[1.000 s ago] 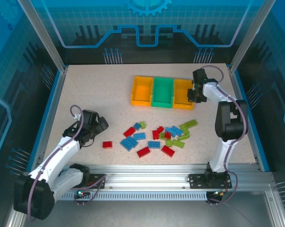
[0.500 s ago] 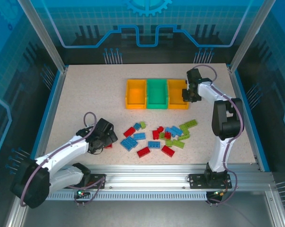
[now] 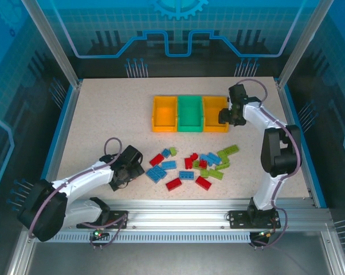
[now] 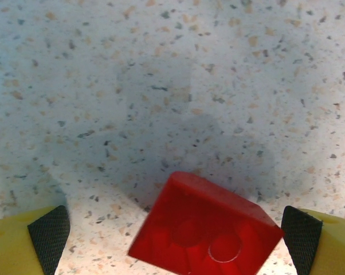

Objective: Sort the legos into containers by color

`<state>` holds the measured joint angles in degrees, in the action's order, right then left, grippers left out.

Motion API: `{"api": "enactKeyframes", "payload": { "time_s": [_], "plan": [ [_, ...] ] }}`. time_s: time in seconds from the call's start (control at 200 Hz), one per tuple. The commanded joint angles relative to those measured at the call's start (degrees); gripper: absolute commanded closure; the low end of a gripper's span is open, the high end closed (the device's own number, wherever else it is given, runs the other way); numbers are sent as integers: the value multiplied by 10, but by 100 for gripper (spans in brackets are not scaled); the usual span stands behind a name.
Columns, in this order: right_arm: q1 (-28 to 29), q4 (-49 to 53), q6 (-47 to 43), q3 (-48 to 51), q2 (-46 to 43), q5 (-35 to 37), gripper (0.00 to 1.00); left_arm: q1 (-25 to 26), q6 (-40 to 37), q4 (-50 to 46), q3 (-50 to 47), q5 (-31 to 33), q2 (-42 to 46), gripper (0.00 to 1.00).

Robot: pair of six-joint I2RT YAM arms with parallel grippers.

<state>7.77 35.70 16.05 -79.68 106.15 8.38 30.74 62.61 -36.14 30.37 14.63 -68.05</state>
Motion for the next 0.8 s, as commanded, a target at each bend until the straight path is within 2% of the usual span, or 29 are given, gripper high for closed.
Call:
{"api": "enactKeyframes", "payload": {
  "time_s": [0.0,0.27,0.47,0.6,0.795],
  "plan": [
    [-10,3,6,21,-25,0,34,7,-26,11,7,-8,-6,1],
    [-29,2,7,54,-47,-2,32,8,-48,31,-20,-9,31,2],
    [-34,7,6,61,-60,1,31,8,-123,17,0,-5,25,5],
    [-38,14,4,64,-69,7,31,7,-142,6,-1,-8,17,6],
    [-52,16,-2,84,-85,11,30,8,-161,21,-15,-5,18,15]
  ]
}}
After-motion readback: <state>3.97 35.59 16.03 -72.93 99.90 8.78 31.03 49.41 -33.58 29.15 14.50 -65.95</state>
